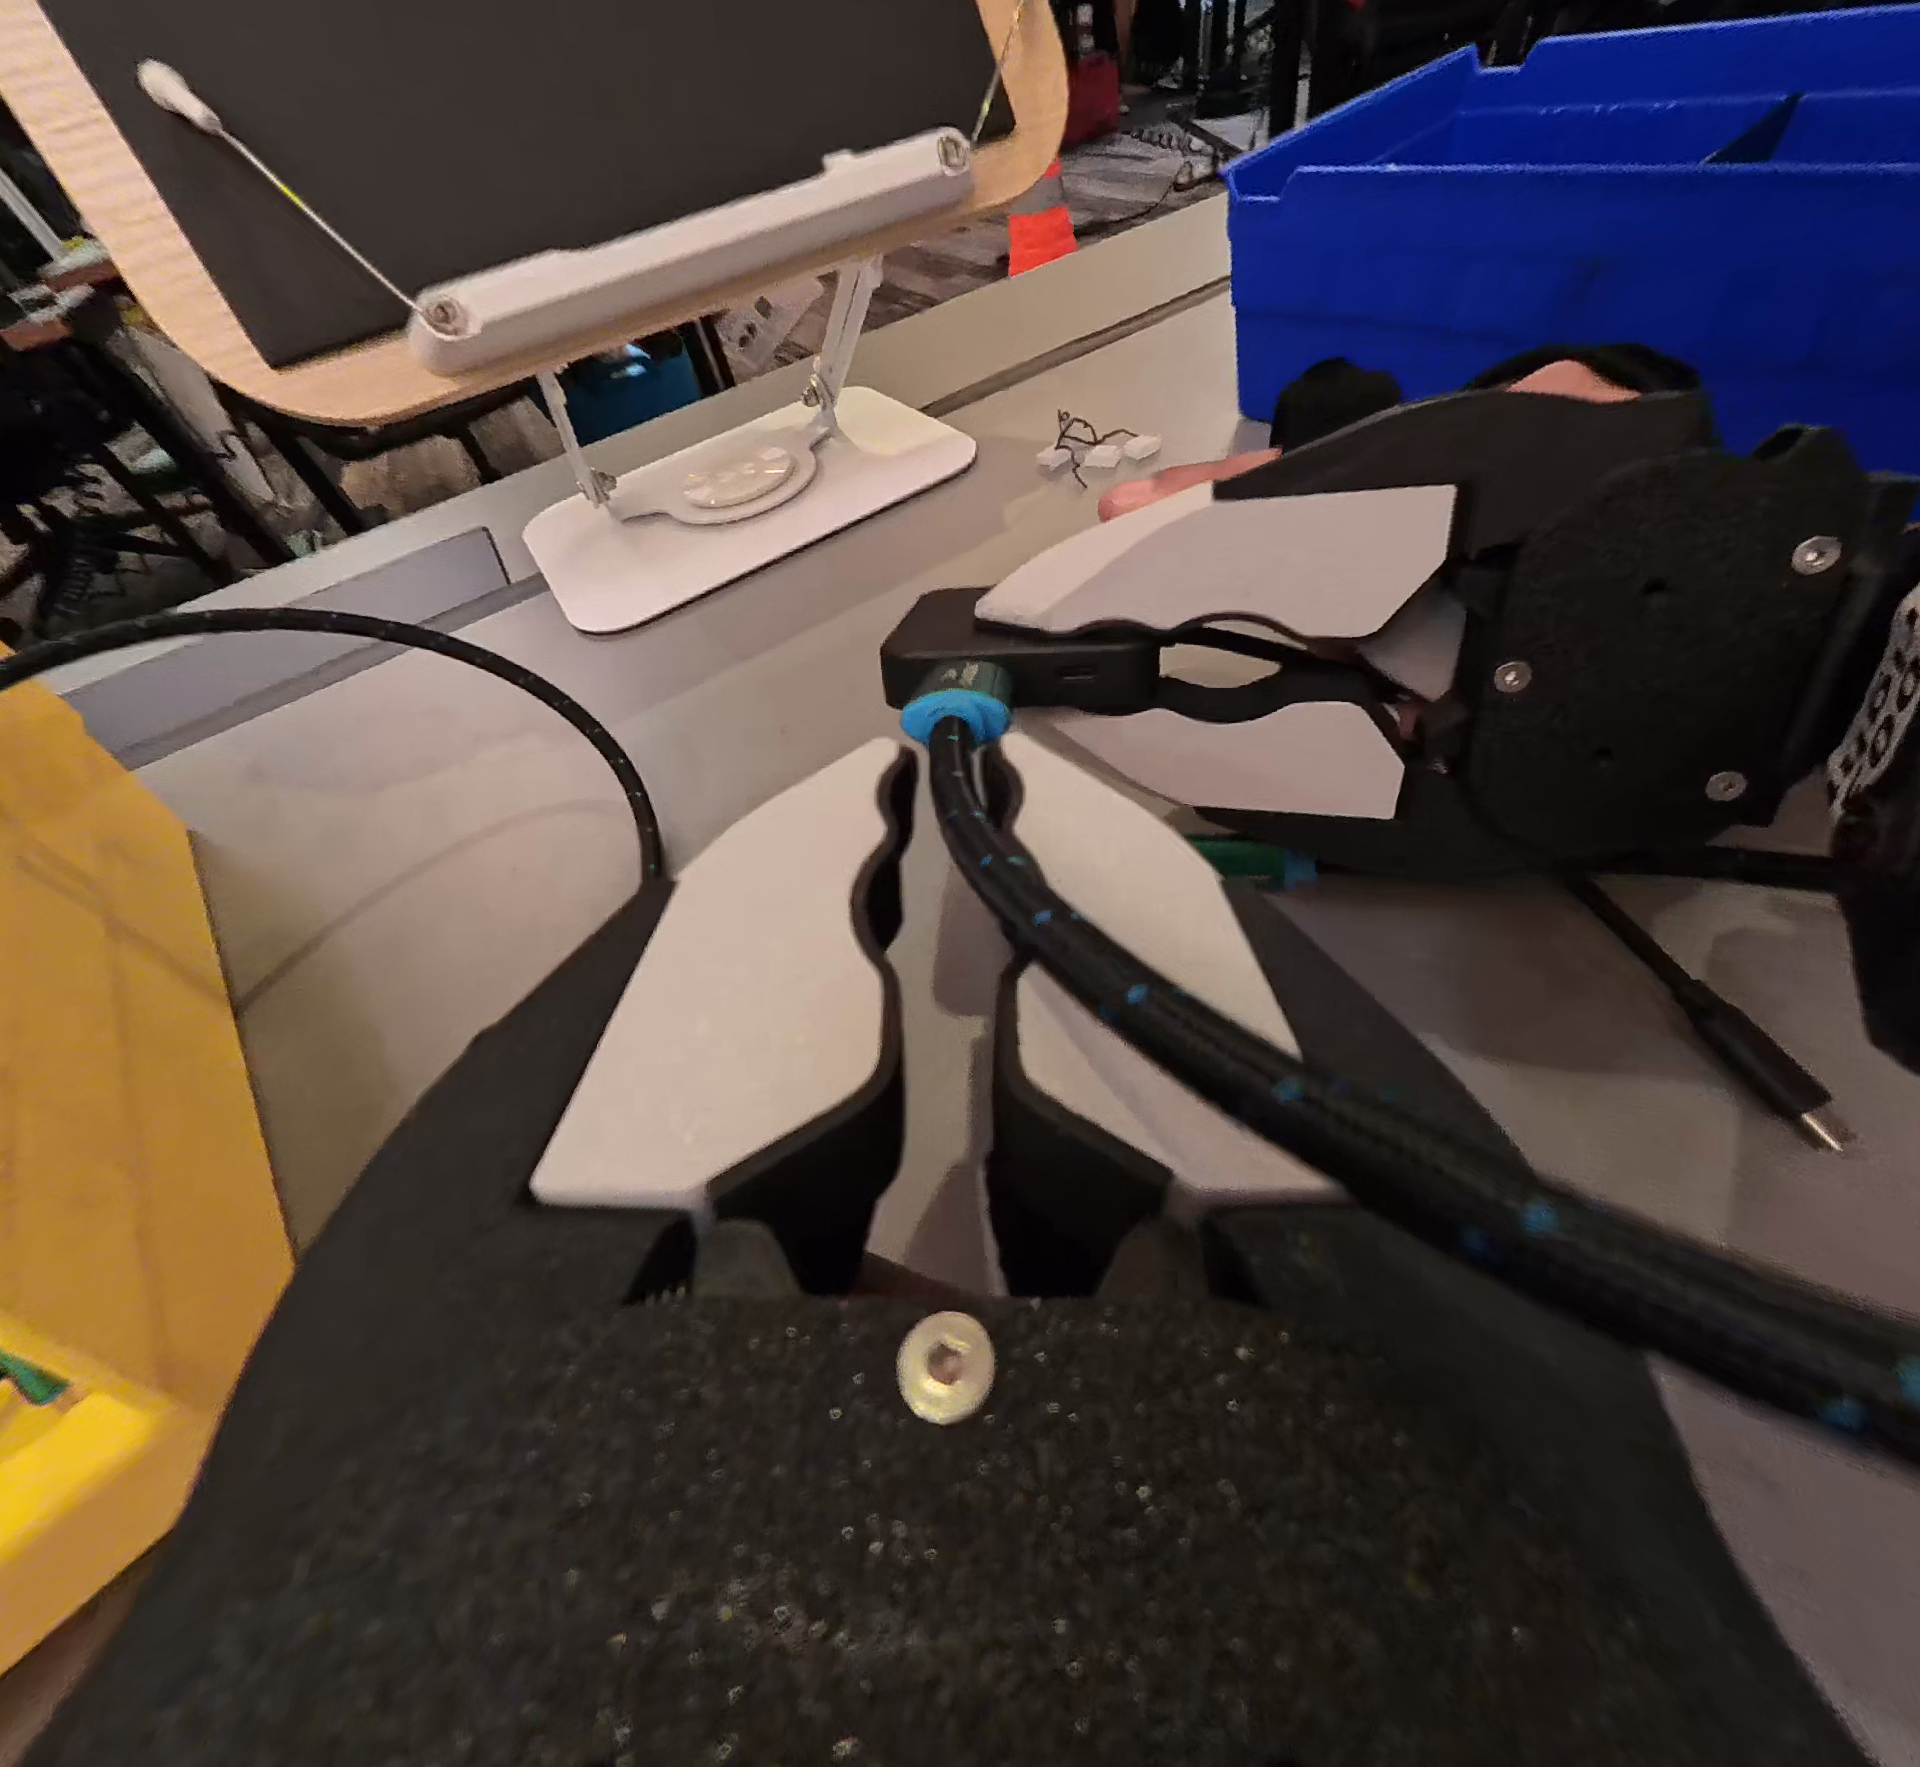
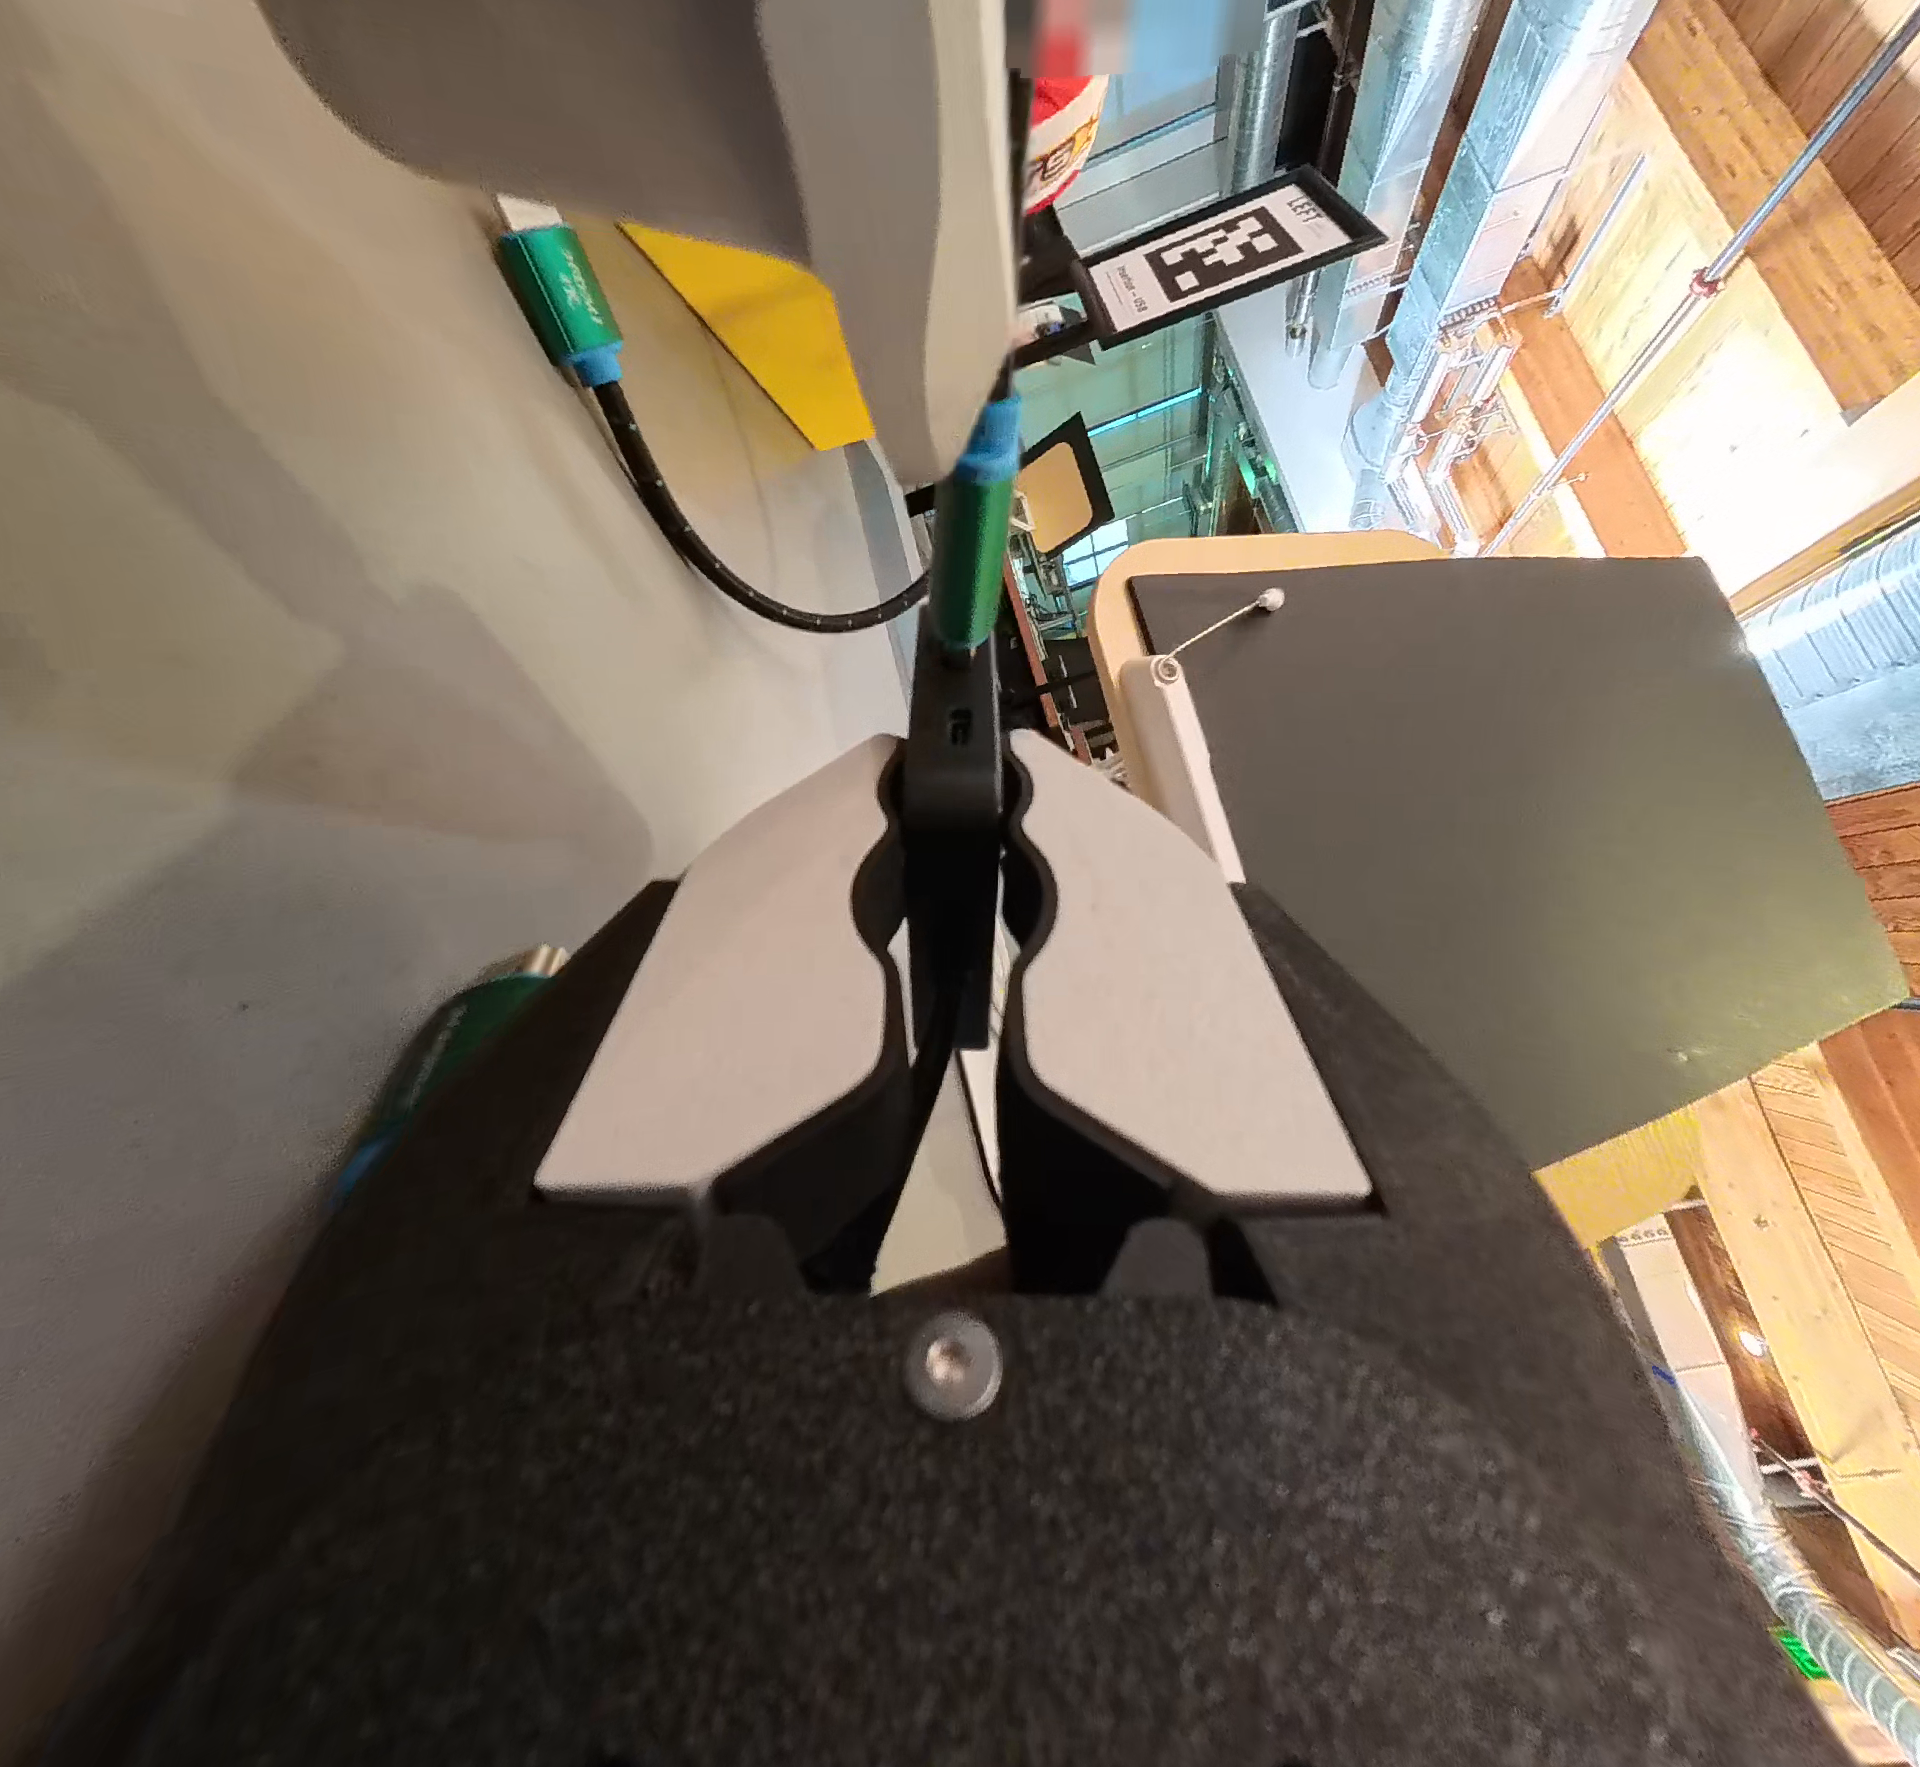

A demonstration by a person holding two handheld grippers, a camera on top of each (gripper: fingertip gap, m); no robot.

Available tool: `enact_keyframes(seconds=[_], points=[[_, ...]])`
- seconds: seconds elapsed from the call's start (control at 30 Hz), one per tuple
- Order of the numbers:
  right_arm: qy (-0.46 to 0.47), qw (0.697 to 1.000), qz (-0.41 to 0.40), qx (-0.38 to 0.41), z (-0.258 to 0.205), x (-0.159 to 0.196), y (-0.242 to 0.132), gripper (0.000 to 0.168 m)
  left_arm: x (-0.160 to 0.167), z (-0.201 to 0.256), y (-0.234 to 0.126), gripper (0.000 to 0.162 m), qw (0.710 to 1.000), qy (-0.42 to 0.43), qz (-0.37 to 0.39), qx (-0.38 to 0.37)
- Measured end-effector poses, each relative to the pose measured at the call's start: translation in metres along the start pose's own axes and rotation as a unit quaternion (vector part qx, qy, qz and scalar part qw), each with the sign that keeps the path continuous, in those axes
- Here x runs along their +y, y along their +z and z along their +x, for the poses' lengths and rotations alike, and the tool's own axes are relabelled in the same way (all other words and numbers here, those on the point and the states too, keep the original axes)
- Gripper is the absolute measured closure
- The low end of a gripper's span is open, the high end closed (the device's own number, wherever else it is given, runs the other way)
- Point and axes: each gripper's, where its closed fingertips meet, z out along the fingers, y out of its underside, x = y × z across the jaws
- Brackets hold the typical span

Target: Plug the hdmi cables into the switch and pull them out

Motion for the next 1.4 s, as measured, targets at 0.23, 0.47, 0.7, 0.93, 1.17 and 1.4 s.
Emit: enact_keyframes(seconds=[0.23,0.47,0.7,0.93,1.17,1.4], points=[[-0.004,1.0,0.0,-0.004,-0.001,0.0,-0.001,0.155,-0.005,0.002,-0.001,0.15,1.0,-0.006,0.014,0.008],[-0.013,1.0,0.008,-0.001,0.001,-0.001,-0.003,0.156,-0.005,0.002,-0.003,0.152,1.0,-0.002,0.017,0.017],[-0.014,1.0,0.015,0.005,0.004,-0.003,-0.007,0.157,-0.006,0.004,-0.003,0.153,0.999,-0.023,0.012,0.043],[0.034,0.998,0.052,-0.033,-0.003,-0.015,-0.012,0.157,-0.005,0.001,-0.01,0.153,0.987,-0.104,0.042,0.114],[0.055,0.998,0.019,-0.018,0.004,-0.007,-0.002,0.154,-0.02,0.011,-0.009,0.162,0.988,-0.086,0.043,0.117],[0.072,0.997,0.0,-0.004,0.012,0.005,-0.001,0.155,-0.008,-0.006,-0.01,0.16,0.996,-0.072,0.013,0.052]])
